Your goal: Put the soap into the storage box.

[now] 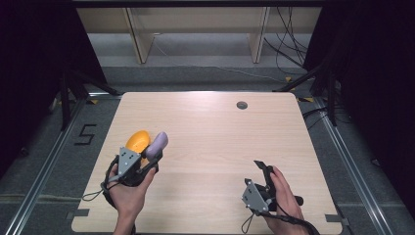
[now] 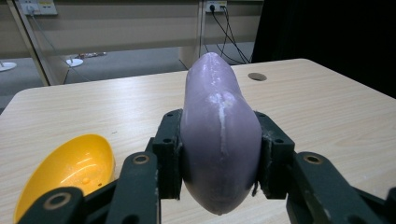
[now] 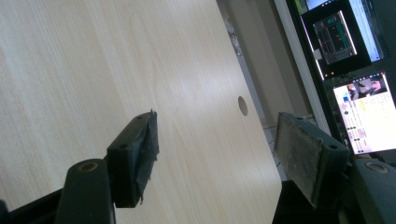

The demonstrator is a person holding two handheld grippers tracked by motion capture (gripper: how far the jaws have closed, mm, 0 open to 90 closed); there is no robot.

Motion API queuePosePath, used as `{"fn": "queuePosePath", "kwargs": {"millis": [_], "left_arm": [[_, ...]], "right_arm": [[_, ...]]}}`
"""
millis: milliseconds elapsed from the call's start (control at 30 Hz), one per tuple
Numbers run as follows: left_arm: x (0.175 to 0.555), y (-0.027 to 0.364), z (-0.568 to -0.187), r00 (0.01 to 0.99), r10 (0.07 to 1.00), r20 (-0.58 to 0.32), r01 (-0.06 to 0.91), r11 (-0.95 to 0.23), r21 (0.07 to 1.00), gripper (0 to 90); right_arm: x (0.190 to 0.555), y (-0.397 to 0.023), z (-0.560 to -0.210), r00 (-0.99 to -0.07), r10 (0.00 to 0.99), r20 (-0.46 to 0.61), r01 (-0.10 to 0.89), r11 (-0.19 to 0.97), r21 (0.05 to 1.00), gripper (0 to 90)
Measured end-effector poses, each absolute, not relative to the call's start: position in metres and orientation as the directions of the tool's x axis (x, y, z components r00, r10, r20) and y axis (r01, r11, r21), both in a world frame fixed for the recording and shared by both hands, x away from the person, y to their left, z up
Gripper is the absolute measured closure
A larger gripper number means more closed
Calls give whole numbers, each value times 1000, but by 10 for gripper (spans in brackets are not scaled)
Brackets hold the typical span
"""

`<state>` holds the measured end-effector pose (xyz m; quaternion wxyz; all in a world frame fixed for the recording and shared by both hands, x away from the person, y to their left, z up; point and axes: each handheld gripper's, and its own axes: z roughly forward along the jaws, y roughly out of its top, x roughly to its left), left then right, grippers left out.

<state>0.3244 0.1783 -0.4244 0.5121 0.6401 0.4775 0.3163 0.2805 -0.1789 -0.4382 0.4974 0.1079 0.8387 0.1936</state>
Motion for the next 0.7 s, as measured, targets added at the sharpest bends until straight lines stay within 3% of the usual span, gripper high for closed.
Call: {"fn": "queuePosePath", "kwargs": {"millis": [700], "left_arm": [[336, 198, -427, 244, 967, -70, 261, 4, 965, 587]], "right_arm": [[281, -179, -438, -482, 368, -795, -14, 904, 427, 320]]}}
